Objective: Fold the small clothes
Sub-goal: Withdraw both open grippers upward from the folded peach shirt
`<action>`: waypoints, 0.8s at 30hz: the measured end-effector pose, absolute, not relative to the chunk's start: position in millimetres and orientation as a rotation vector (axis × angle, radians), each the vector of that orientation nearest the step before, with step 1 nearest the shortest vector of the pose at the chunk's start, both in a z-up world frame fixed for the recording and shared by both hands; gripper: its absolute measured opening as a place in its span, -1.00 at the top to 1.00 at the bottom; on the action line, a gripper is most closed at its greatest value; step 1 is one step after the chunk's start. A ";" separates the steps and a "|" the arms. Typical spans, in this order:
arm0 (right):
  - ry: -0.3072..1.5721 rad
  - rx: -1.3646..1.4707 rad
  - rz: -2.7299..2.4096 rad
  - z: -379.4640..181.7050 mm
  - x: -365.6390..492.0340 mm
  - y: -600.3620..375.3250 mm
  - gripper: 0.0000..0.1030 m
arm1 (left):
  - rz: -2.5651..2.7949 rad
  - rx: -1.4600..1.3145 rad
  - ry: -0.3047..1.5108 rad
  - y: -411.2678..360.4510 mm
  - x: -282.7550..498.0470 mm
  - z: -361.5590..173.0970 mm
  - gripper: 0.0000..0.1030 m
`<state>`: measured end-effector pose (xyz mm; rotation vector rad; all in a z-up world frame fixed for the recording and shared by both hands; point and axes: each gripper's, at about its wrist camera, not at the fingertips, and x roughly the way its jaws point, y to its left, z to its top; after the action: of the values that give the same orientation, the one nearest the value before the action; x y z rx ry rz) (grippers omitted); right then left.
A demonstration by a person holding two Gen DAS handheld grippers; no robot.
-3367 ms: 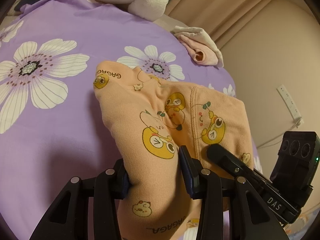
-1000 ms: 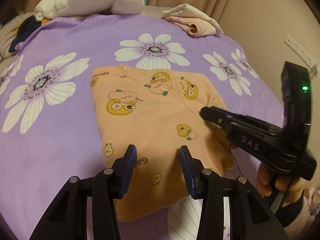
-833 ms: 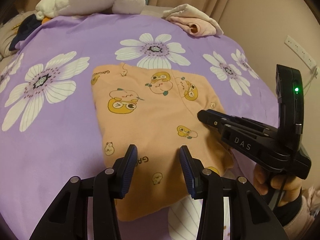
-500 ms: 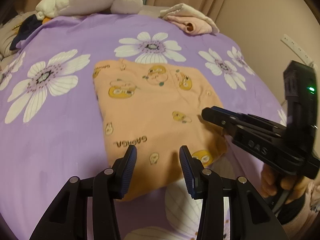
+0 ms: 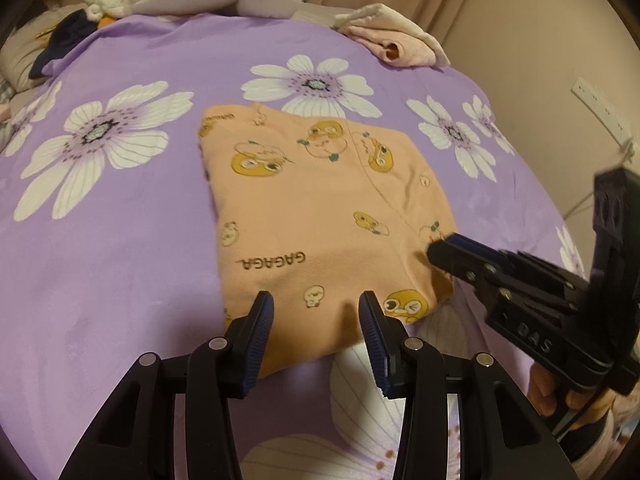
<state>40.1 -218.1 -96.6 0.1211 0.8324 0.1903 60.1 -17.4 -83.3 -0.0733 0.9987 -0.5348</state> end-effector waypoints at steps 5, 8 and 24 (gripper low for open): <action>0.797 0.122 0.157 -79.9 26.3 -221.3 -0.03 | -0.493 -0.086 0.989 -7.7 58.4 -69.0 -0.40; 0.770 0.118 0.139 -67.8 19.0 -222.6 -0.21 | -0.481 -0.082 0.975 -4.2 55.4 -58.3 -0.40; 0.701 0.135 0.119 -28.5 -9.0 -229.3 -0.81 | -0.343 -0.009 0.930 -0.4 45.9 -25.3 -0.88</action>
<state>-9.0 -229.3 -28.5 0.1352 0.7007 0.1189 45.9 -0.4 -25.2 -0.0091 0.9301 -0.3428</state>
